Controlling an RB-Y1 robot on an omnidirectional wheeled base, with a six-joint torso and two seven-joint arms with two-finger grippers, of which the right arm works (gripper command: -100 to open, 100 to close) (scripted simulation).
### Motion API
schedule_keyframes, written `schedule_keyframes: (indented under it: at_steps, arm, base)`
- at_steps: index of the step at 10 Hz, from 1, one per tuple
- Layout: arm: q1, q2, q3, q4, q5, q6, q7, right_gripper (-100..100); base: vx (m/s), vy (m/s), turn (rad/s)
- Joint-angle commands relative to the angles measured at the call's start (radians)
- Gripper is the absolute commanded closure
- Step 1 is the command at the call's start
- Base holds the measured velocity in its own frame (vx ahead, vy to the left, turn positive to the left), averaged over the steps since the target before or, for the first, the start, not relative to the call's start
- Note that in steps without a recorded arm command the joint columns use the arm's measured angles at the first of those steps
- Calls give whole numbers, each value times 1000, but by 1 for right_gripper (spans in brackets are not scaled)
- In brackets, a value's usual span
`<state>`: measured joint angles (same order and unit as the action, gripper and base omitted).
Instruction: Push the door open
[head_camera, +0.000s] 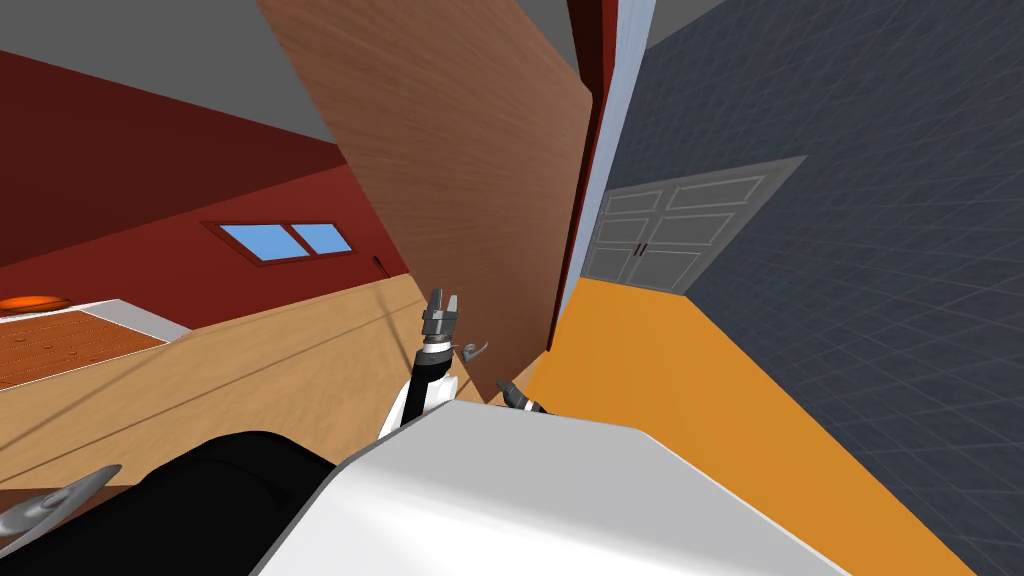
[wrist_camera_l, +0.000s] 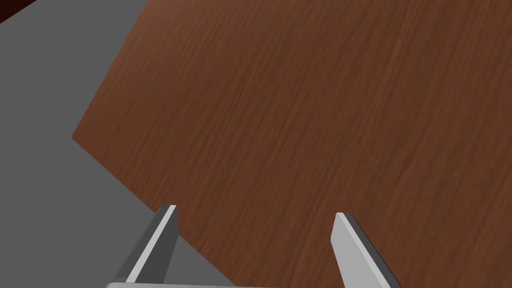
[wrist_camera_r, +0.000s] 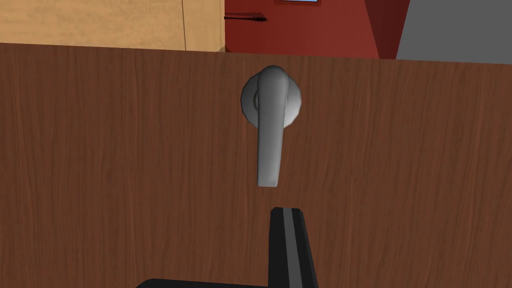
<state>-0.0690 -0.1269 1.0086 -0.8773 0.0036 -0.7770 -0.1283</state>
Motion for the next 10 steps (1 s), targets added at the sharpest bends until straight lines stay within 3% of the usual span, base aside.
schedule_keyframes:
  at_steps: [1,2,3,10]
  arm:
    - [0,0,0,0,0,0,0,100]
    - [0,0,0,0,0,0,0,100]
    - [2,12,-37,10,-6,6,13,-100]
    - [9,65,-180,49,-30,28,65,-100]
  base:
    - [-3,-8,0]
    - [0,0,0]
    - [-55,91,-135]
    - [-90,139,-98]
